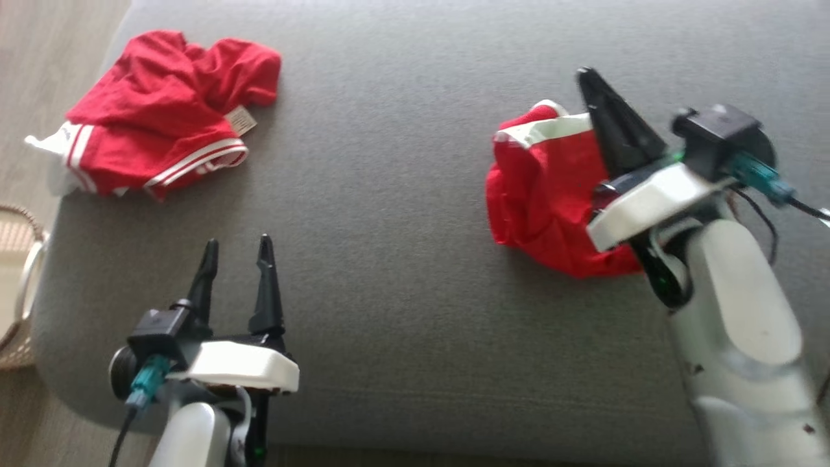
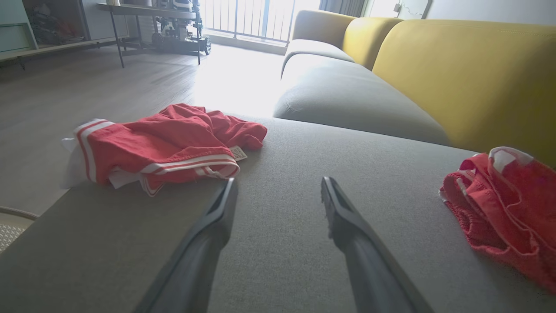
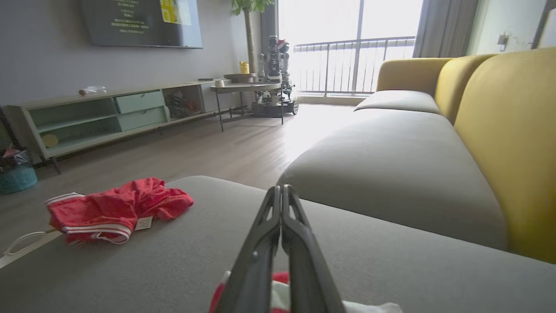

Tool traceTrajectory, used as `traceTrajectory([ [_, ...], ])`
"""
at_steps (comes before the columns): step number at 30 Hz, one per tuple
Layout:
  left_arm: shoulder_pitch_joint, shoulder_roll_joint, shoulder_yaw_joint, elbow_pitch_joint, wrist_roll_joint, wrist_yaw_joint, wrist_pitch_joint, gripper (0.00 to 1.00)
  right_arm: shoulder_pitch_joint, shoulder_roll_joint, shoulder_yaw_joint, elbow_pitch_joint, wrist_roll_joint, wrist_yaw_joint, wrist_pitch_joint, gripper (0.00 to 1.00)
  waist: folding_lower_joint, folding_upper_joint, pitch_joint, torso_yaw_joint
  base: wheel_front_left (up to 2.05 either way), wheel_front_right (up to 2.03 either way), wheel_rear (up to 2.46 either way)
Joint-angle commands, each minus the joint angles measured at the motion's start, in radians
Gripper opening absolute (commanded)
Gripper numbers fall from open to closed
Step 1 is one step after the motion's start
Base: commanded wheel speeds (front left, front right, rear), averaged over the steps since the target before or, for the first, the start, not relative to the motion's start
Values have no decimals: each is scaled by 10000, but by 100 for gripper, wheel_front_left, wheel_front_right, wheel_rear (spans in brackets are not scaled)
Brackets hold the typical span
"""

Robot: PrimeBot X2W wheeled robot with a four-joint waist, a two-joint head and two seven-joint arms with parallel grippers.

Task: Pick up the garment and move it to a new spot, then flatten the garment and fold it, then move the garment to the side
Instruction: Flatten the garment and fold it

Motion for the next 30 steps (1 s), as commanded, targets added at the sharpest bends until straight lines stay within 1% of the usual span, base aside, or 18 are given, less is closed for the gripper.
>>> traceTrajectory([
  [1,-188,79,430,-385,96,58,-78,100,58,164,32,-465,-91,0,27,0,0,0,-123,-226,0,0,0],
  [6,-189,79,615,-438,184,2,-78,100,875,164,-879,-1217,-425,0,154,0,0,0,-142,-592,0,0,0],
  [9,-187,79,719,-451,245,-48,-78,100,1420,164,-1248,-1496,-522,0,124,0,0,0,-137,-782,0,0,0],
  [13,-174,79,899,-440,306,-97,-78,100,2141,164,-1477,-1620,-70,0,-124,0,0,0,-134,-992,0,0,0],
  [17,-143,79,994,-323,393,-190,-78,100,2641,164,-1507,-1507,369,0,-447,0,0,0,-126,-1110,0,0,0],
  [22,-123,79,973,-281,350,-221,-78,100,2695,164,-1405,-1334,497,0,-652,0,0,0,-107,-1131,0,0,0],
  [30,-255,79,821,-234,321,-257,-78,100,2283,164,-807,-1031,532,0,-579,0,0,0,85,-785,0,0,0],
])
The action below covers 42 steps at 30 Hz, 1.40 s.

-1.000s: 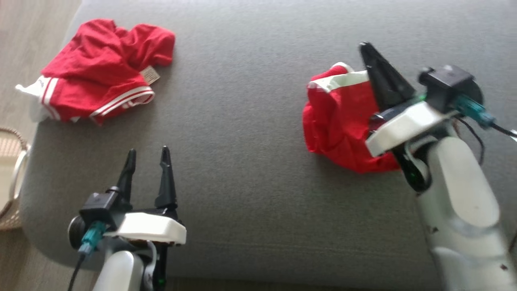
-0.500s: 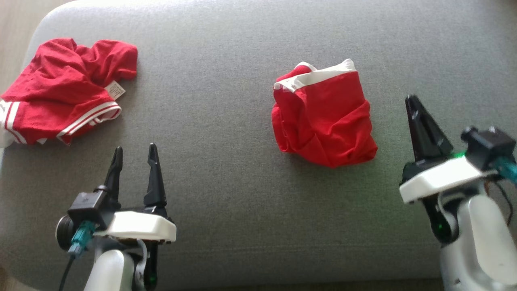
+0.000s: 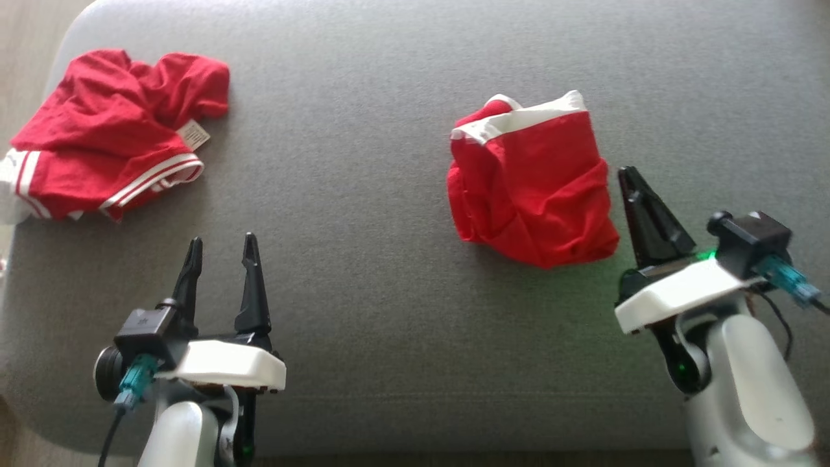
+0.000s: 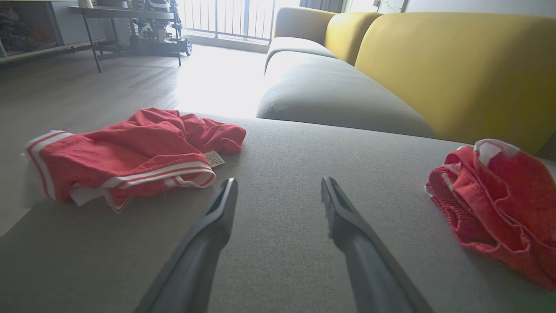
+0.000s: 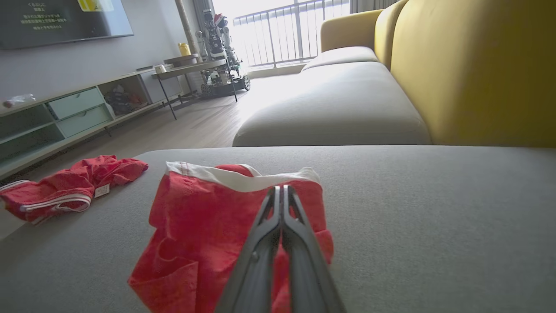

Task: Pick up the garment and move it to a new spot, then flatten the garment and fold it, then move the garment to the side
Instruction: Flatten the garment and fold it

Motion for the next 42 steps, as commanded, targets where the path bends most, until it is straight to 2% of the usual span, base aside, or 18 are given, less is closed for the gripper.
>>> traceTrajectory([
  [1,-266,79,314,-295,-19,20,-78,100,-426,84,332,-228,88,0,-19,0,0,0,91,166,0,0,0],
  [11,-287,79,114,-256,-117,85,-78,100,-1171,84,831,1105,-111,0,226,0,0,0,455,1126,0,0,0],
  [21,-390,79,-85,-324,23,119,-78,100,-1857,84,1355,2475,-248,0,436,0,0,0,708,1640,0,0,0],
  [34,-505,79,-379,-281,-218,270,-78,100,-2527,84,2620,2997,244,0,306,0,0,0,878,1751,0,0,0],
  [42,-430,79,-258,-260,-135,256,-78,100,-2213,84,1864,2591,15,0,63,0,0,0,637,1358,0,0,0],
])
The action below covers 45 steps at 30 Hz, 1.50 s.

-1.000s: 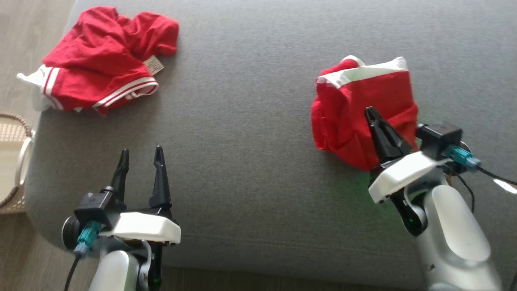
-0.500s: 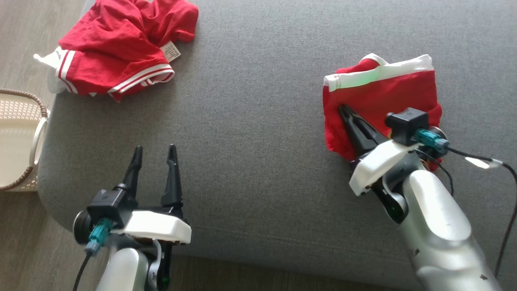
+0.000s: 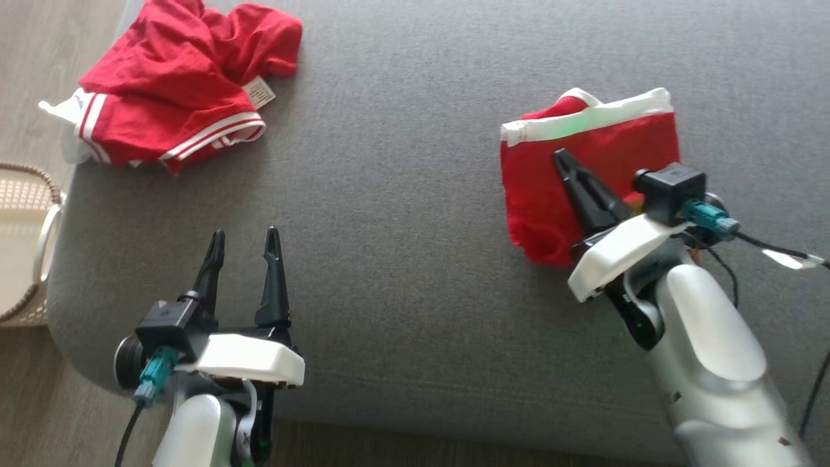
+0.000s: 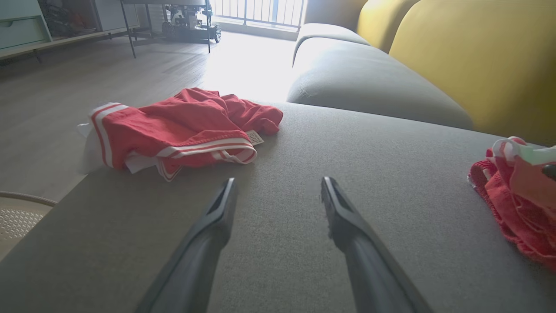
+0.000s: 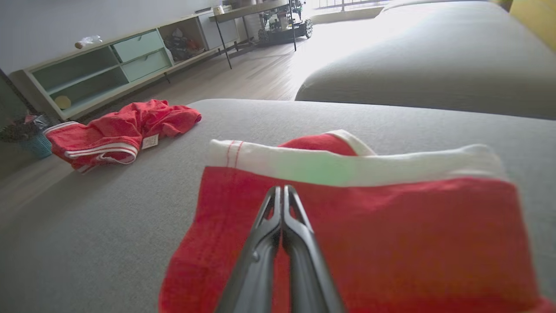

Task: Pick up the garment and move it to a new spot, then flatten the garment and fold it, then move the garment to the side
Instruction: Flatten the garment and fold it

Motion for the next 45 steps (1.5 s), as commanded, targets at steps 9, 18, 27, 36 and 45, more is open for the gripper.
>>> traceTrajectory([
  [9,-138,83,458,-287,121,-71,-78,100,924,134,-196,-518,-640,0,938,0,0,0,-323,-623,0,0,0],
  [18,-58,83,569,-236,161,-108,-78,100,1594,134,840,-1409,-66,0,1318,0,0,0,-548,-1020,0,0,0],
  [27,51,83,721,-233,171,-101,-78,100,1540,134,-3,-2281,-193,0,1076,0,0,0,-920,-1218,0,0,0],
  [36,143,83,1003,-491,243,-79,-78,100,1529,134,-1601,-3325,-480,0,104,0,0,0,-1254,-1433,0,0,0],
  [45,401,83,1296,-623,325,-119,-78,100,2058,134,-2680,-3366,-484,0,-502,0,0,0,-1514,-1599,0,0,0],
])
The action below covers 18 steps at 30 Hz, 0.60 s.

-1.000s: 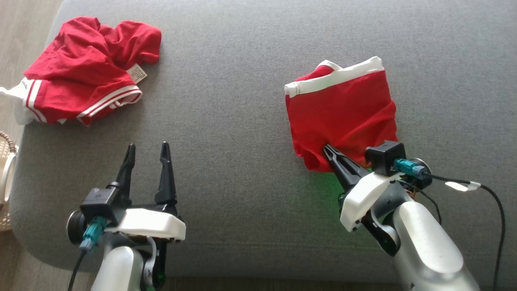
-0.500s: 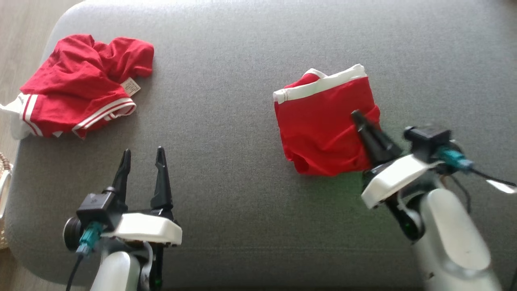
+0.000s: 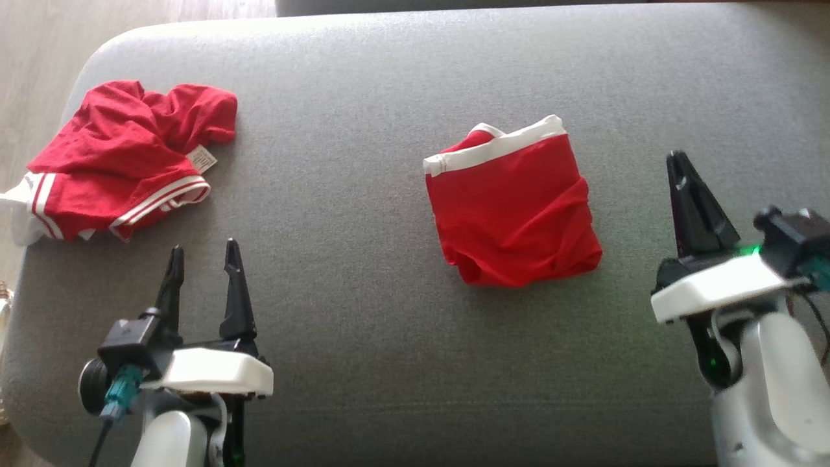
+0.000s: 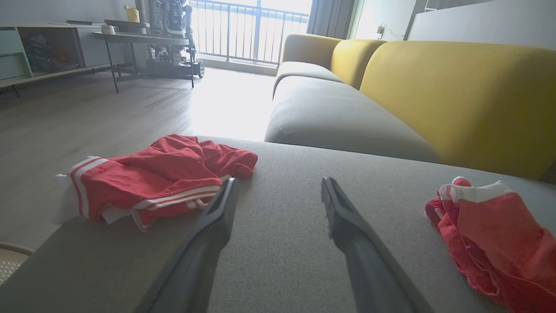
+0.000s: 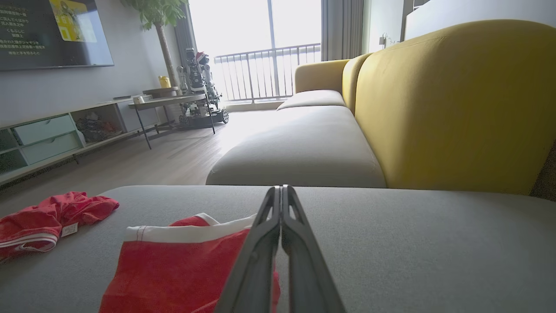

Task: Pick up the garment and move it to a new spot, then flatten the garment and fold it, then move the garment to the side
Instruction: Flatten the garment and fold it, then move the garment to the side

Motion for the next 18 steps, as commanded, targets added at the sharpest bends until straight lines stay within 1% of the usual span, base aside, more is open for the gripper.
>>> traceTrajectory([
  [1,-76,77,356,-366,143,-23,-78,100,12,101,88,-264,174,0,-152,0,0,-1,-29,-35,0,0,0],
  [2,-76,77,356,-366,143,-23,-78,100,12,101,88,-264,174,0,-152,0,0,-1,-29,-35,0,0,0],
  [3,-40,77,379,-363,145,-20,-78,100,82,101,48,-230,226,0,-206,48,0,-1,-39,-48,0,0,0],
  [4,12,77,404,-320,153,-7,-78,100,140,101,7,-184,273,0,-250,100,0,-1,-46,-66,0,0,0],
  [14,150,77,508,-379,214,-28,-78,100,134,101,-71,-89,359,0,-462,100,0,-1,69,-104,0,0,0],
  [18,17,77,424,-361,194,-77,-78,100,0,101,391,11,423,0,-46,100,0,-1,300,19,0,0,0],
])
